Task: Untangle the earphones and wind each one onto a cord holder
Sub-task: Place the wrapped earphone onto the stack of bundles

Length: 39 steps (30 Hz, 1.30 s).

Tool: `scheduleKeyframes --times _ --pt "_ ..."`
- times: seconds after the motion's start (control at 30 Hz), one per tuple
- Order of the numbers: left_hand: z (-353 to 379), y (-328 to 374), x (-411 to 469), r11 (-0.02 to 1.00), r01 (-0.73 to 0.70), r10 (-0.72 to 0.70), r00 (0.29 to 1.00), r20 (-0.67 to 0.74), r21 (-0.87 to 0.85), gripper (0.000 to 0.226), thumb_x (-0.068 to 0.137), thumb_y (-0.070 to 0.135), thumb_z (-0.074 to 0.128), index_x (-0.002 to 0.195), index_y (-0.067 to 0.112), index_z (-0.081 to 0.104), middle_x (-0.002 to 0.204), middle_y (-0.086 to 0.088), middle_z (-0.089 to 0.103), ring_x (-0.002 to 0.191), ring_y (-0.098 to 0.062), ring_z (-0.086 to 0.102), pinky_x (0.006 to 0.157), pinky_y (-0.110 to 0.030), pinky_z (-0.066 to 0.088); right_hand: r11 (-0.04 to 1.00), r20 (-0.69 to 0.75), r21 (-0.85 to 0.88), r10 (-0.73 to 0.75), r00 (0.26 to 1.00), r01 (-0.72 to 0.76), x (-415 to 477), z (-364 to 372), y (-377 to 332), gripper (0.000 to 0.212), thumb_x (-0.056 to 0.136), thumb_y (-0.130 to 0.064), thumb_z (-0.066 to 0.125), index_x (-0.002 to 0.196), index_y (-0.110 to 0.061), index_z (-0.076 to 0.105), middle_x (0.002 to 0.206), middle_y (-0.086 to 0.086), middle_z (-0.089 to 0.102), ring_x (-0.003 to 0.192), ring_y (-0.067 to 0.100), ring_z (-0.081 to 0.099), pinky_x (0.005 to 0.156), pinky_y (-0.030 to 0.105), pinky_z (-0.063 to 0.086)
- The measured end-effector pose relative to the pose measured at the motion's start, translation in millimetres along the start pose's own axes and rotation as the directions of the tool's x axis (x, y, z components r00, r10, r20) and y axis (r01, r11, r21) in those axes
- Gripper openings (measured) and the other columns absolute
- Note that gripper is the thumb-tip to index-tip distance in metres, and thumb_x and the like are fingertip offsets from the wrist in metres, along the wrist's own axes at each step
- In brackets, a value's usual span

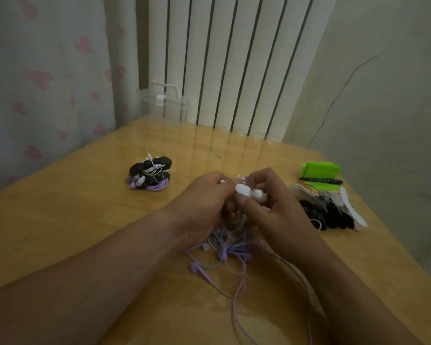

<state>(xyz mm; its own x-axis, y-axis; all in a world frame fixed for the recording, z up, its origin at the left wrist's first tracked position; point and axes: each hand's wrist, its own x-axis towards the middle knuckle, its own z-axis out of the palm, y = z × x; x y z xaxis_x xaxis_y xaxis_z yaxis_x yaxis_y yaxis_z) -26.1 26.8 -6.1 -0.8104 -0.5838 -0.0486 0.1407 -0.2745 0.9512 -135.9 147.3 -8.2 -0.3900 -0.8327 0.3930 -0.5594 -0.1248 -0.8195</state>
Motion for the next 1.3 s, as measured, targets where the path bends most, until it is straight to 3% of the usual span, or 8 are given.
scheduleKeyframes --times 0.17,0.3,0.5,0.67,0.87,0.97,1.1,1.3 --pt "-1.6 4.1 0.1 0.989 0.076 -0.056 0.987 0.152 -0.129 0.020 0.107 0.013 0.047 0.114 0.000 0.060 0.071 -0.003 0.052 0.056 -0.010 0.042 0.052 -0.025 0.039 0.970 -0.094 0.224 0.115 0.989 -0.092 1.8 3.8 4.1 0.018 0.103 -0.026 0.064 0.105 -0.010 0.055 0.097 0.026 0.071 0.089 0.045 0.072 0.076 0.063 0.060" --pt "-4.0 4.2 1.0 0.977 0.105 -0.066 0.977 0.203 -0.187 0.017 0.107 0.016 0.049 0.117 0.005 0.057 0.075 -0.004 0.052 0.057 -0.010 0.042 0.052 -0.023 0.040 0.852 -0.052 0.496 0.222 0.974 -0.168 2.1 1.7 -6.4 0.019 0.106 -0.021 0.056 0.108 -0.004 0.051 0.092 0.028 0.072 0.075 0.036 0.072 0.062 0.039 0.060" --pt "1.5 1.6 -0.4 0.997 -0.036 0.039 0.999 0.039 -0.066 0.015 0.106 0.011 0.054 0.092 0.006 0.057 0.059 0.004 0.055 0.054 -0.009 0.046 0.059 -0.030 0.039 0.845 -0.005 0.477 0.278 0.961 -0.242 3.6 0.5 -5.7 0.024 0.107 -0.027 0.054 0.113 -0.004 0.052 0.089 0.022 0.075 0.080 0.035 0.072 0.067 0.039 0.057" --pt "1.9 -0.8 0.2 0.998 -0.062 0.062 0.998 0.010 -0.004 0.012 0.106 0.014 0.057 0.097 0.006 0.061 0.063 0.003 0.057 0.056 -0.009 0.049 0.059 -0.030 0.043 0.833 -0.008 0.477 0.323 0.946 -0.281 5.6 2.9 -3.3 0.037 0.105 -0.034 0.058 0.115 0.001 0.052 0.090 0.024 0.073 0.081 0.038 0.070 0.072 0.045 0.052" --pt "0.3 4.6 -1.9 0.998 0.002 0.003 0.998 0.065 -0.066 0.026 0.107 0.013 0.053 0.082 0.006 0.054 0.059 -0.006 0.048 0.053 -0.015 0.047 0.056 -0.031 0.047 0.752 0.033 0.595 0.329 0.944 -0.283 7.5 1.9 -7.7 0.015 0.104 -0.014 0.052 0.089 -0.014 0.049 0.090 0.029 0.071 0.078 0.036 0.068 0.068 0.041 0.051" --pt "-0.6 7.3 -1.9 0.997 -0.012 0.018 0.997 0.075 -0.076 0.020 0.107 0.011 0.053 0.087 0.006 0.055 0.058 -0.003 0.051 0.053 -0.012 0.048 0.053 -0.027 0.047 0.740 0.052 0.608 0.325 0.944 -0.288 8.6 1.8 -8.8 0.014 0.105 -0.024 0.054 0.096 -0.012 0.053 0.092 0.028 0.071 0.080 0.035 0.067 0.066 0.039 0.052" --pt "1.3 5.0 -3.3 0.998 -0.037 0.042 0.996 0.081 -0.058 0.014 0.106 0.010 0.055 0.093 0.005 0.057 0.058 0.001 0.055 0.055 -0.011 0.050 0.052 -0.027 0.049 0.720 0.042 0.613 0.383 0.923 -0.326 7.7 3.1 -7.1 0.047 0.105 -0.033 0.053 0.128 0.008 0.055 0.093 0.024 0.070 0.080 0.031 0.068 0.068 0.038 0.053" --pt "1.0 3.2 -1.5 0.996 -0.089 0.090 0.995 0.046 -0.014 0.012 0.106 0.011 0.056 0.095 0.007 0.058 0.064 0.002 0.056 0.058 -0.009 0.050 0.058 -0.027 0.048 0.697 -0.002 0.644 0.414 0.910 -0.316 7.7 4.0 -8.1 0.038 0.104 -0.031 0.057 0.129 -0.003 0.056 0.092 0.016 0.074 0.078 0.026 0.072 0.068 0.037 0.056"
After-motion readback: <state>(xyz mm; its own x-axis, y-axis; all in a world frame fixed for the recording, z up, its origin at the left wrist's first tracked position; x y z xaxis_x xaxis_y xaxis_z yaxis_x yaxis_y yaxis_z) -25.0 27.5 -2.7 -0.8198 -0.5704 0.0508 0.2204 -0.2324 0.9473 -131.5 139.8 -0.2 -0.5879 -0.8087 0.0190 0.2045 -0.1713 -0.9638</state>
